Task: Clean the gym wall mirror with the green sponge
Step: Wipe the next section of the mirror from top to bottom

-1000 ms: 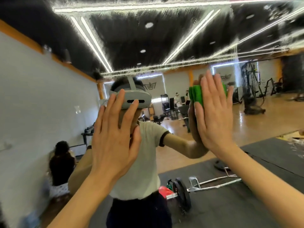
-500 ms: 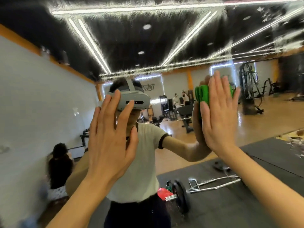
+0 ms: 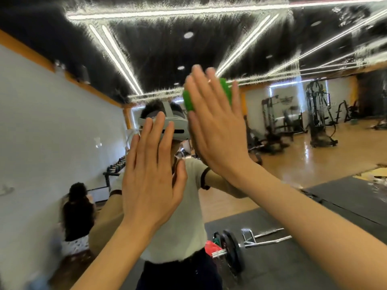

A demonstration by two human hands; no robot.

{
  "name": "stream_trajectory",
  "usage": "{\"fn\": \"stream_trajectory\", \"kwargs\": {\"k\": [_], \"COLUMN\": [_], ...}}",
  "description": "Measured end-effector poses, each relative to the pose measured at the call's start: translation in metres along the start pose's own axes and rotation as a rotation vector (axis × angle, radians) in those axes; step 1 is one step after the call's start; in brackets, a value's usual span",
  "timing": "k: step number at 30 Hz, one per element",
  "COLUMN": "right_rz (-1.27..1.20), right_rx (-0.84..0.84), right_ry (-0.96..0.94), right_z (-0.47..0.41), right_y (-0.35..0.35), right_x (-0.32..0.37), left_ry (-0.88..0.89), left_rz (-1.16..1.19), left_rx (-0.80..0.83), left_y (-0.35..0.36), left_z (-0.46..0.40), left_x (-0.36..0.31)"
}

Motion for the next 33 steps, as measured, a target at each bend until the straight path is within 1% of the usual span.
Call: {"fn": "stream_trajectory", "kwargs": {"k": [1,2,3,4,7,8,9,10,11,14,15,16,17,18,19,22,23,24,25,26,27,29,30,31,32,33], "right_rz": [0.027,0.052,0.063,0.061,0.043,0.048,0.055,0.058,0.049,-0.025,-0.035,-0.024,-0.006,0.003,0.004,0.002,0.006,0.011,0.016,0.018,0.012,-0.009,-0.001,0.013,0.028,0.033], "right_rx": [0.027,0.048,0.061,0.063,0.009,-0.018,-0.035,-0.04,-0.039,0.024,0.039,0.05,0.059,0.067,0.073,0.016,-0.023,-0.046,-0.049,-0.034,-0.006,0.08,0.119,0.138,0.147,0.151], "right_ry": [-0.113,-0.176,-0.174,-0.107,0.267,0.367,0.43,0.436,0.371,-0.069,-0.178,-0.24,-0.255,-0.221,-0.133,0.27,0.378,0.455,0.482,0.44,0.331,0.037,-0.077,-0.15,-0.178,-0.153], "right_z": [-0.003,-0.003,-0.002,-0.001,0.008,0.011,0.012,0.01,0.005,-0.005,-0.005,-0.005,-0.003,0.001,0.007,0.037,0.045,0.051,0.054,0.055,0.058,0.068,0.073,0.077,0.078,0.079], "right_y": [0.002,0.002,-0.002,-0.006,-0.024,-0.027,-0.027,-0.024,-0.017,0.006,0.007,0.005,0.002,-0.003,-0.008,-0.029,-0.033,-0.032,-0.027,-0.021,-0.012,0.003,0.005,0.005,0.002,-0.002], "right_x": [0.005,0.0,-0.013,-0.035,-0.111,-0.12,-0.114,-0.096,-0.068,0.027,0.039,0.037,0.024,0.003,-0.024,-0.109,-0.12,-0.116,-0.101,-0.075,-0.043,0.019,0.033,0.034,0.024,0.007], "left_ry": [-0.002,-0.001,0.0,0.001,-0.001,-0.006,-0.009,-0.009,-0.008,-0.017,-0.028,-0.034,-0.034,-0.03,-0.026,-0.019,-0.019,-0.019,-0.019,-0.018,-0.016,-0.011,-0.009,-0.008,-0.009,-0.006], "left_rz": [-0.004,-0.005,-0.003,-0.001,-0.003,-0.001,0.001,0.001,0.001,0.015,0.024,0.028,0.026,0.02,0.013,0.0,0.002,0.007,0.015,0.026,0.042,0.073,0.083,0.089,0.092,0.095], "left_rx": [0.0,0.001,0.0,-0.002,-0.001,-0.003,-0.005,-0.004,-0.004,0.0,0.003,0.003,0.002,0.005,0.008,0.005,0.004,0.002,0.0,-0.001,-0.003,-0.01,-0.01,-0.009,-0.007,-0.002], "left_y": [0.001,0.002,0.002,0.003,0.003,0.003,0.002,0.002,0.002,0.003,0.004,0.004,0.005,0.005,0.005,0.004,0.004,0.003,0.003,0.002,0.001,-0.002,-0.003,-0.003,-0.004,-0.004], "left_z": [0.0,0.001,0.001,0.001,0.0,0.0,0.0,0.0,0.0,0.0,0.0,0.0,0.001,0.001,0.001,0.0,0.0,0.0,0.0,0.001,0.001,0.001,0.001,0.0,0.0,-0.001], "left_x": [0.001,0.001,0.001,0.001,0.001,0.001,0.001,0.001,0.001,0.002,0.003,0.004,0.004,0.004,0.004,0.003,0.002,0.002,0.002,0.002,0.002,0.0,-0.001,-0.001,-0.001,-0.001]}}
Point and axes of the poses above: each hand's wrist, its own z-axis away from the middle knuckle, its own y-axis out of the palm, x = y × z, the point moved 8 cm from there along -z, towards the middle knuckle, and after that the axes turned 3 degrees about x, right-handed, at the moved point
